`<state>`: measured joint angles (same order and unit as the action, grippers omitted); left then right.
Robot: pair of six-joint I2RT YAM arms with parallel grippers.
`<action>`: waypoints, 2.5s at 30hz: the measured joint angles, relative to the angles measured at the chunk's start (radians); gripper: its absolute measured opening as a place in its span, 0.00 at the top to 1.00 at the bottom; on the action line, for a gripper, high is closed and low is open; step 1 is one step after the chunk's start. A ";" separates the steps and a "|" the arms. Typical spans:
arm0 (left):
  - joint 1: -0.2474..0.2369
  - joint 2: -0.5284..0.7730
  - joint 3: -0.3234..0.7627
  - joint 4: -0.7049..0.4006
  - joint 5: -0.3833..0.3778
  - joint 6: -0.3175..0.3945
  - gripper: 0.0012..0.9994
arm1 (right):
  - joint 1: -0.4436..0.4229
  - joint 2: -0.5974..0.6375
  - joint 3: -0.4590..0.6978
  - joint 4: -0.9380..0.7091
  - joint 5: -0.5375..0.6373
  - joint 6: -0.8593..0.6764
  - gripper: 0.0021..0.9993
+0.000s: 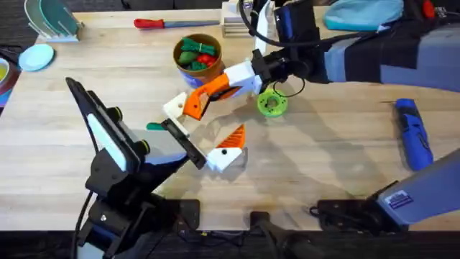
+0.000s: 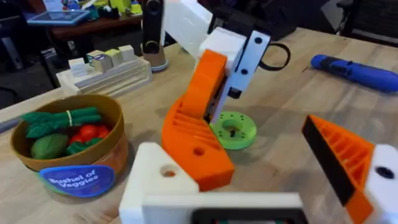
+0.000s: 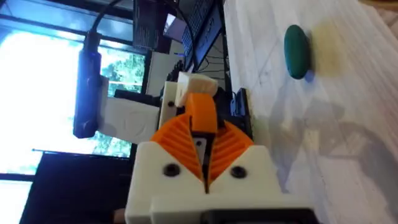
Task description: Pick up the gripper from the table and insert it into the empty holder that is missing its gripper. Then pick up a screw, insert it into the mounting hole, and use the screwdriver to tighten it. Finally, clean up the table by picking up the vegetable and placing it into the bucket.
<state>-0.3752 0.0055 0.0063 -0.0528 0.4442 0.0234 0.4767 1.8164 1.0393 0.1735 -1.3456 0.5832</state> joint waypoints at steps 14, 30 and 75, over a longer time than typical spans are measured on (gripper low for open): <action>0.000 0.000 0.000 0.000 0.006 -0.003 0.01 | 0.003 0.013 0.002 0.044 0.025 0.058 0.99; 0.000 0.000 0.000 0.000 -0.002 -0.009 0.01 | 0.020 0.014 0.003 0.091 0.097 0.175 0.99; 0.023 0.008 -0.002 0.001 -0.176 -0.039 0.01 | 0.164 0.014 0.017 0.238 0.383 0.442 0.99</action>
<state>-0.3527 0.0139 0.0048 -0.0521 0.2684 -0.0161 0.6411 1.8300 1.0565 0.4119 -0.9622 1.0252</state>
